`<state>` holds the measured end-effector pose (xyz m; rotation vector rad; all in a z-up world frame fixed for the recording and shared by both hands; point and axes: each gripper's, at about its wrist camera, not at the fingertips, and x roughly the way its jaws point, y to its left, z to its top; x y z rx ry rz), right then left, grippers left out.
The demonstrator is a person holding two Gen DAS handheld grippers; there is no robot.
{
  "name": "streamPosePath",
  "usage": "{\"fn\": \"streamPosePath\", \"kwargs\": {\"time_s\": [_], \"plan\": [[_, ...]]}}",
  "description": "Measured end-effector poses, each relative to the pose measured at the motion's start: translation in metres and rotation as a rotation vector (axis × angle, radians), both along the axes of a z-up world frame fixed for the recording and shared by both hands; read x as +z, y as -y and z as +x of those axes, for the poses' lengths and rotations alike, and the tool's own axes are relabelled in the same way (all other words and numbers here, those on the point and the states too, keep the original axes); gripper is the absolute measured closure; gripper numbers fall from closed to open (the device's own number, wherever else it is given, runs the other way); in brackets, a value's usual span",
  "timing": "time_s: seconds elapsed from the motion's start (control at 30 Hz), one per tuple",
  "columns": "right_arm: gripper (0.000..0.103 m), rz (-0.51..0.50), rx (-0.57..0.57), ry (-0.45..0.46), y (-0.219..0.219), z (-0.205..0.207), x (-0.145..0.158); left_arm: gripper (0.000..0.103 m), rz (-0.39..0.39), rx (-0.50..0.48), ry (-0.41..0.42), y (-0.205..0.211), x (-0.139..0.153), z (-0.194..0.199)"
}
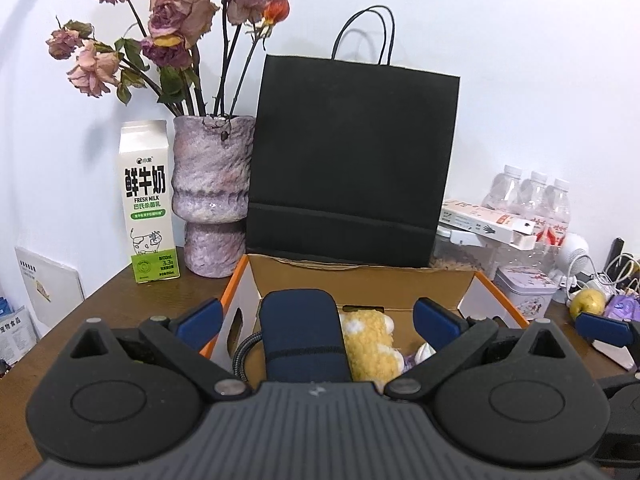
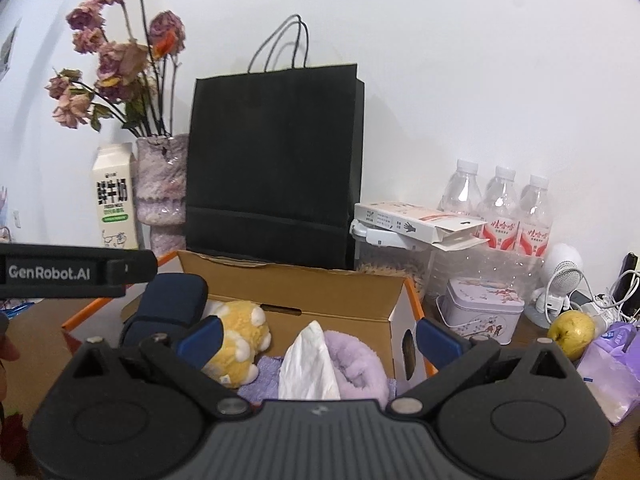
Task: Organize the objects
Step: 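Move both tools back from the box toward the remaining table items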
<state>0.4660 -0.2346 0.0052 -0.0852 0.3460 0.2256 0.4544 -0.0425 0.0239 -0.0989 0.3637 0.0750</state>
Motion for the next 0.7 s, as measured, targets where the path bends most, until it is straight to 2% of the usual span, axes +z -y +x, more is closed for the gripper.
{"fn": "streamPosePath", "kwargs": {"time_s": [0.7], "plan": [[0.0, 0.003, 0.021, 0.01, 0.003, -0.078, -0.012, 0.0, 0.031, -0.075, 0.038, -0.008, -0.016, -0.08]]}}
